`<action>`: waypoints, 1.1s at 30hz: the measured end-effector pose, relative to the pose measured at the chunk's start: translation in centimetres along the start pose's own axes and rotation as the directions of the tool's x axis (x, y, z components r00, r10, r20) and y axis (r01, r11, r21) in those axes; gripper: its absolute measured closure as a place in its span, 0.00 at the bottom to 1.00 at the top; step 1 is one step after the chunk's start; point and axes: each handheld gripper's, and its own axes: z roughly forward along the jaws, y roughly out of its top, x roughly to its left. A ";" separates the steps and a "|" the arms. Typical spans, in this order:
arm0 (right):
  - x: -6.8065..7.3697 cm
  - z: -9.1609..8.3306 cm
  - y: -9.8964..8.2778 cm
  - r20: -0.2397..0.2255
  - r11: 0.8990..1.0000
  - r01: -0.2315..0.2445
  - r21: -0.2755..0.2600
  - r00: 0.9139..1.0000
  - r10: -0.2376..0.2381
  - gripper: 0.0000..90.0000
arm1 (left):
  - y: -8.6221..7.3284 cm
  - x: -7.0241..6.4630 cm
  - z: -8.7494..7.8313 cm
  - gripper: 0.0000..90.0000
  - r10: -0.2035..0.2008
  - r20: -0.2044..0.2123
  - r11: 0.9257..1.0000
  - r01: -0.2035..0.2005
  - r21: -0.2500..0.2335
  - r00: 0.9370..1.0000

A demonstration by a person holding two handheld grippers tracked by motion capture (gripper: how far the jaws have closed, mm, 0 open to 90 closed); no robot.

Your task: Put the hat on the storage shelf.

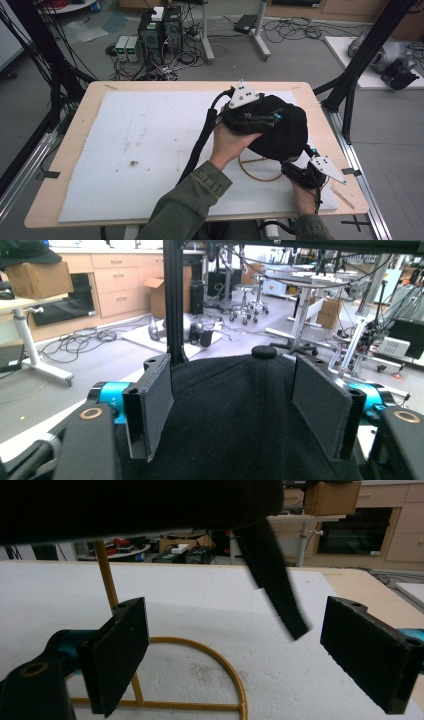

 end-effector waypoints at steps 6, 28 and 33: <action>0.0 0.0 0.0 0.001 1.000 0.002 0.000 1.000 -0.002 0.13 | 0.2 0.1 -0.6 0.33 0.005 -0.019 1.000 -0.005 -0.026 1.000; 0.1 -0.1 -0.1 0.037 1.000 0.003 -0.003 0.999 -0.003 0.13 | -2.1 3.8 -8.7 0.26 0.037 -0.304 0.993 -0.070 -0.098 0.952; 0.3 -0.1 -0.1 0.039 1.000 0.007 -0.002 0.999 -0.007 0.13 | -3.4 4.7 -11.1 0.26 0.034 -0.363 0.991 -0.077 -0.105 0.931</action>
